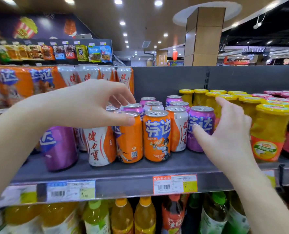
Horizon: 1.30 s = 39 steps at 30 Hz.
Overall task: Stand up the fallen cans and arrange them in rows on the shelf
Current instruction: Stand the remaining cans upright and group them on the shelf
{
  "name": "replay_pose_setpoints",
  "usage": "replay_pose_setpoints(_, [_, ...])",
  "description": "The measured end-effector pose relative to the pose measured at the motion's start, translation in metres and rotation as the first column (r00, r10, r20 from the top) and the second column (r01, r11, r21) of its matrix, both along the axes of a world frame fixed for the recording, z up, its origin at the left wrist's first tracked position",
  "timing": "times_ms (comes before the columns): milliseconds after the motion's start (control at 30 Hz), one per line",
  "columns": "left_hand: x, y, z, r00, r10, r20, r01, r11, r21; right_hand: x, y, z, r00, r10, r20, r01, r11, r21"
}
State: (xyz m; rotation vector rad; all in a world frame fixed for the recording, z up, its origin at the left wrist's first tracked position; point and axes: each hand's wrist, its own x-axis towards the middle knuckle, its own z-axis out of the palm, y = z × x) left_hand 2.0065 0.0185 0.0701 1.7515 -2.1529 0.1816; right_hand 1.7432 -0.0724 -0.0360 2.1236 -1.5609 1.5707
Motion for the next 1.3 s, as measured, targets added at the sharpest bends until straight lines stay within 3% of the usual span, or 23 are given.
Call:
replay_pose_setpoints(67, [0.009,0.006,-0.006,1.0,-0.003,0.013,0.004,1.0,-0.019,0.009,0.012,0.011,0.989,0.143,-0.033,-0.146,0.972,-0.184])
replay_pose_setpoints(167, [0.024,0.012,-0.014,1.0,0.015,0.021,-0.014,0.999,-0.033,0.027,0.023,0.031,0.9,0.426,-0.092,-0.429,0.903,-0.015])
replay_pose_setpoints(300, [0.043,0.02,-0.022,0.999,0.029,0.03,-0.028,0.999,-0.045,0.056,0.023,0.047,0.778,0.314,-0.544,-0.237,0.949,0.209])
replay_pose_setpoints(433, [0.05,0.02,-0.027,0.997,0.03,0.071,-0.025,0.997,-0.073,0.072,0.024,0.057,0.689,0.235,-0.685,-0.09,0.967,0.24])
replay_pose_setpoints(733, [0.09,0.045,-0.032,0.996,0.078,-0.04,-0.082,0.991,-0.109,0.062,0.036,0.066,0.808,0.366,-0.462,-0.222,0.915,0.336])
replay_pose_setpoints(900, [0.113,0.053,-0.048,0.987,0.093,-0.131,-0.12,0.969,-0.216,0.058,0.035,0.063,0.846,0.412,-0.337,-0.252,0.868,0.428])
replay_pose_setpoints(1300, [0.152,0.083,-0.05,0.974,0.145,-0.176,-0.189,0.944,-0.271,0.07,0.04,0.029,0.923,0.309,-0.229,-0.222,0.914,0.338])
